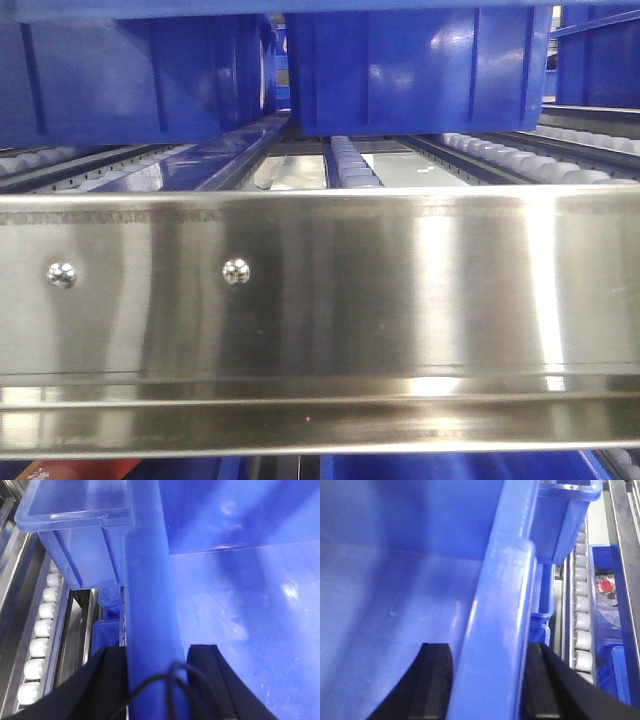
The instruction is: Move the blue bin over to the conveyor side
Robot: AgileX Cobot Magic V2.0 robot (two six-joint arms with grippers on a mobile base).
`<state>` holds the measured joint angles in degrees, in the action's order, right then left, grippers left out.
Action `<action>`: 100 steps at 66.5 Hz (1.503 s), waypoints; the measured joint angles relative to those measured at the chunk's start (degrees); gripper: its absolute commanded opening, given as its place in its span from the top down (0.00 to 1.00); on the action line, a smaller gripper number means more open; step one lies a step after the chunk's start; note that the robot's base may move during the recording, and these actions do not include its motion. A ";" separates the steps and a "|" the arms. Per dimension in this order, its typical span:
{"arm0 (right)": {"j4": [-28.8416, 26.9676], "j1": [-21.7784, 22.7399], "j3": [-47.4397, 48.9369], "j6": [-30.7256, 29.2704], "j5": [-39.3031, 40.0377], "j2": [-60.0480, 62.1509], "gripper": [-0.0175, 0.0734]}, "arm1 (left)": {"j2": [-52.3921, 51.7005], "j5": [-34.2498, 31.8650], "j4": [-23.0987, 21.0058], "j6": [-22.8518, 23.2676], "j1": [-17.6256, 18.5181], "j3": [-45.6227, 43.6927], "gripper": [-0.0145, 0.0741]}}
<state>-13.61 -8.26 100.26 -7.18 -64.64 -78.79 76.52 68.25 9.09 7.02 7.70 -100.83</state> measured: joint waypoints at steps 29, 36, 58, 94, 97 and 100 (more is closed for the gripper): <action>0.00 0.00 0.00 0.11 0.00 0.00 0.89 | 0.00 0.00 0.00 0.00 0.00 0.00 0.86; 0.00 0.00 0.00 0.11 0.00 0.00 0.89 | 0.00 0.00 0.00 0.00 0.00 0.00 0.86; -0.13 0.00 0.00 0.24 0.00 0.00 0.89 | 0.00 0.00 0.00 0.00 0.00 0.00 0.86; -0.25 0.00 0.00 0.24 0.00 0.00 0.89 | -0.14 0.00 0.00 0.00 0.00 0.00 0.86; -0.25 0.00 0.00 0.24 0.00 0.00 0.89 | -0.14 0.00 0.00 0.00 0.00 0.00 0.86; -0.25 0.00 0.00 0.24 0.00 0.00 0.89 | -0.14 0.00 0.00 0.00 0.00 0.00 0.86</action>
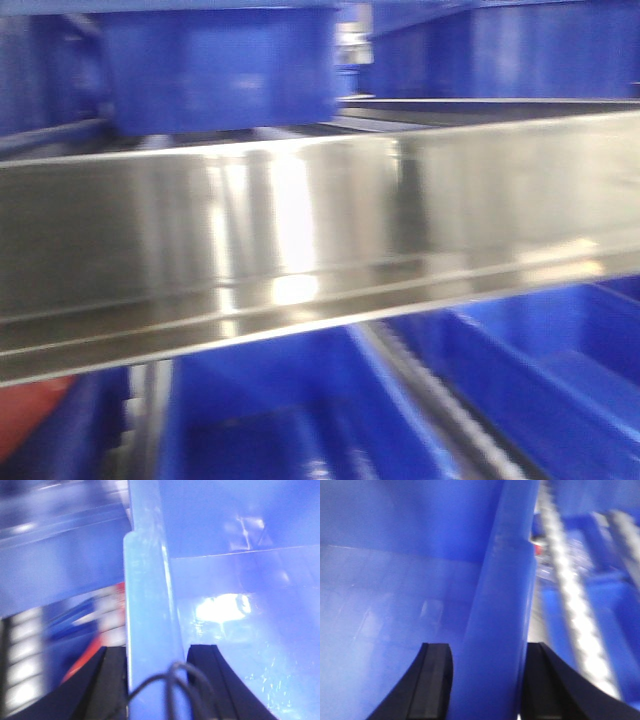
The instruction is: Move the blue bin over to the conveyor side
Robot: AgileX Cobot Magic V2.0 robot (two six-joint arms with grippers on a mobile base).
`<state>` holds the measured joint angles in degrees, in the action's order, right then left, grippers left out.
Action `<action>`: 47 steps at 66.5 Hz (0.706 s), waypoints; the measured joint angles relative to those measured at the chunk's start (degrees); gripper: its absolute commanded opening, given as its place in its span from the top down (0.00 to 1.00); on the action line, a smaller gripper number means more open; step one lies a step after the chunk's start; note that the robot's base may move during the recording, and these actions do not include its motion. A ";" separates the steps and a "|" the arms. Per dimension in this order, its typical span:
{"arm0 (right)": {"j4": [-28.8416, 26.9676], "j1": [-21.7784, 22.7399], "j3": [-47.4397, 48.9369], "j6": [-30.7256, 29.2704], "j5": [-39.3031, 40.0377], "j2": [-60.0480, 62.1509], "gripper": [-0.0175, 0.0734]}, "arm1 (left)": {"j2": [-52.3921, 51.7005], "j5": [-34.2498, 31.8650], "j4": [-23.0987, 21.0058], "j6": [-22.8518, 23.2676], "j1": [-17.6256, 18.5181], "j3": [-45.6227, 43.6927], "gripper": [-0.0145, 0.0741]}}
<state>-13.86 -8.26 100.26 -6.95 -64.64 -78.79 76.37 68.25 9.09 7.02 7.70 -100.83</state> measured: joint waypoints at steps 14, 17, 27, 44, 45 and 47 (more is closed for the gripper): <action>0.00 0.00 -0.13 0.00 0.00 0.00 0.89 | 0.00 0.00 0.00 0.00 0.00 0.00 0.86; 0.12 0.00 -0.13 0.00 0.00 0.00 0.89 | 0.00 0.00 0.00 0.00 0.00 0.00 0.86; 0.12 0.00 -0.13 0.00 0.00 0.00 0.89 | 0.00 0.00 0.00 0.00 0.00 0.00 0.86; 0.24 0.00 -0.13 -0.10 0.00 0.00 0.89 | 0.00 0.00 0.00 0.00 0.00 0.00 0.86; 0.24 0.00 -0.13 -0.10 0.00 0.00 0.89 | 0.00 0.00 0.00 0.00 0.00 0.00 0.86; 0.24 0.00 -0.13 -0.10 0.00 0.00 0.89 | 0.00 0.00 0.00 0.00 0.00 0.00 0.86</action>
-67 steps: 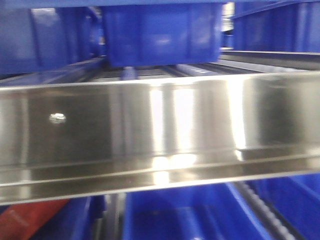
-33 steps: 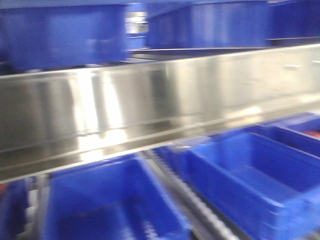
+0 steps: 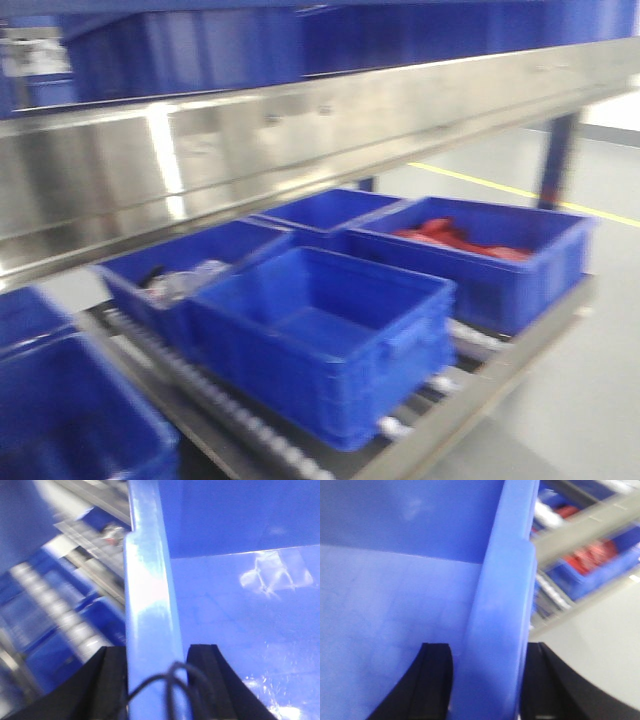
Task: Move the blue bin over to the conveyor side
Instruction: 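Carry the blue bin in both grippers while driving to the red-framed table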
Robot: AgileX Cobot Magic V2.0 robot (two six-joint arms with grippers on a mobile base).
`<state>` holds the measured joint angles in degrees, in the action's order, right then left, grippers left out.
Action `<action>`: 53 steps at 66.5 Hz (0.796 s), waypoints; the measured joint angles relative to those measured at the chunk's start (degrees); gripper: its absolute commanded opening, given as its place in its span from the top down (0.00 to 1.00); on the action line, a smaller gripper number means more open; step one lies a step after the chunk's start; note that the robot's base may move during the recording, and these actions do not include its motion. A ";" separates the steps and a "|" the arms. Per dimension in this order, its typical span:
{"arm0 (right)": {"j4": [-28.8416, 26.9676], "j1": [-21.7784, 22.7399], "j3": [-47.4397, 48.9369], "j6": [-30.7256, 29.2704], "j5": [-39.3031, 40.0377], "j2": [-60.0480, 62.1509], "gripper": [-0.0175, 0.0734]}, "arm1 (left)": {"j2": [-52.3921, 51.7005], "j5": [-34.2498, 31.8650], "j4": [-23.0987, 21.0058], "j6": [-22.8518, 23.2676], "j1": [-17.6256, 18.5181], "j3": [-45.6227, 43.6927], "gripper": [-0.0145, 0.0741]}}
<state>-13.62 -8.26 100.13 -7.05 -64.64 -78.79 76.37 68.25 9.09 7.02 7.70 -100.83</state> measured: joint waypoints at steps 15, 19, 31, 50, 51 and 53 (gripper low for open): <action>0.00 0.00 0.00 0.00 0.00 0.00 0.89 | 0.00 0.00 0.00 0.00 0.00 0.00 0.86; 0.00 0.00 0.00 0.00 0.00 0.00 0.89 | 0.00 0.00 0.00 0.00 0.00 0.00 0.86; 0.00 0.00 0.00 0.00 0.00 0.00 0.89 | 0.00 0.00 0.00 0.00 0.00 0.00 0.86; 0.00 0.00 0.00 0.00 0.00 0.00 0.89 | 0.00 0.00 0.00 0.00 0.00 0.00 0.86; 0.00 0.00 0.00 0.00 0.00 0.00 0.89 | 0.00 0.00 0.00 0.00 0.00 0.00 0.86; 0.00 0.00 0.00 0.00 0.00 0.00 0.89 | 0.00 0.00 0.00 0.00 0.00 0.00 0.86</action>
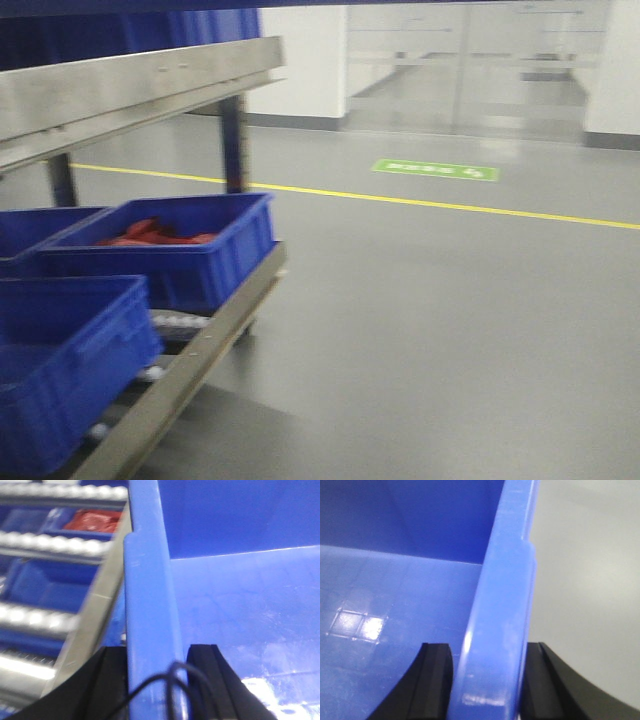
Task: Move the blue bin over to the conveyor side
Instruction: 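Carry the blue bin in both grippers while driving to the red-framed table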
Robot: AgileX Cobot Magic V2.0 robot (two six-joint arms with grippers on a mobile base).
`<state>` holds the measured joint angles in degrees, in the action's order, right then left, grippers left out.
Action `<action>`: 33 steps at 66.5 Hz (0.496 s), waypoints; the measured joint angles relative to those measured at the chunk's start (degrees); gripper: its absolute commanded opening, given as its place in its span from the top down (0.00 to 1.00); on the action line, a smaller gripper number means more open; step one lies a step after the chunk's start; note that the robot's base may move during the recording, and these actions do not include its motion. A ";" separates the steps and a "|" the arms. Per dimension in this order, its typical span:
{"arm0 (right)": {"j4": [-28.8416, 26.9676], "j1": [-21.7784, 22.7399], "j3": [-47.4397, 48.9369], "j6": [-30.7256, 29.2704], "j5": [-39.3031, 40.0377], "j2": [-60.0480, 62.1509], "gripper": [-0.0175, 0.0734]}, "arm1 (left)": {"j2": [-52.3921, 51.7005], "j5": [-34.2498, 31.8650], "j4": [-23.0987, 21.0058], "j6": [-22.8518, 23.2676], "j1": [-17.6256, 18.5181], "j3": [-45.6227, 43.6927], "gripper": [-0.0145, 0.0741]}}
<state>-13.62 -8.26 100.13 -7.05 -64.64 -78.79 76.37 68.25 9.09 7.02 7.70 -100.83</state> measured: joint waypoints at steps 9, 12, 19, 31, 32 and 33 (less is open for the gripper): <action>0.00 0.00 0.00 0.00 0.00 0.00 0.89 | 0.00 0.00 0.00 0.00 0.00 0.00 0.86; 0.00 0.00 0.00 0.00 0.00 0.00 0.89 | 0.00 0.00 0.00 0.00 0.00 0.00 0.86; 0.00 0.00 0.00 0.00 0.00 0.00 0.89 | 0.00 0.00 0.00 0.00 0.00 0.00 0.86; 0.00 0.00 0.00 0.00 0.00 0.00 0.89 | 0.00 0.00 0.00 0.10 0.00 0.00 0.86; 0.00 0.00 0.00 0.00 0.00 0.00 0.89 | 0.00 0.00 0.00 0.10 0.00 0.00 0.86; 0.00 0.00 0.00 0.00 0.00 0.00 0.89 | 0.00 0.00 0.00 0.10 0.00 0.00 0.86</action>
<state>-13.62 -8.26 100.13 -7.05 -64.64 -78.79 76.37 68.25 9.09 7.12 7.70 -100.83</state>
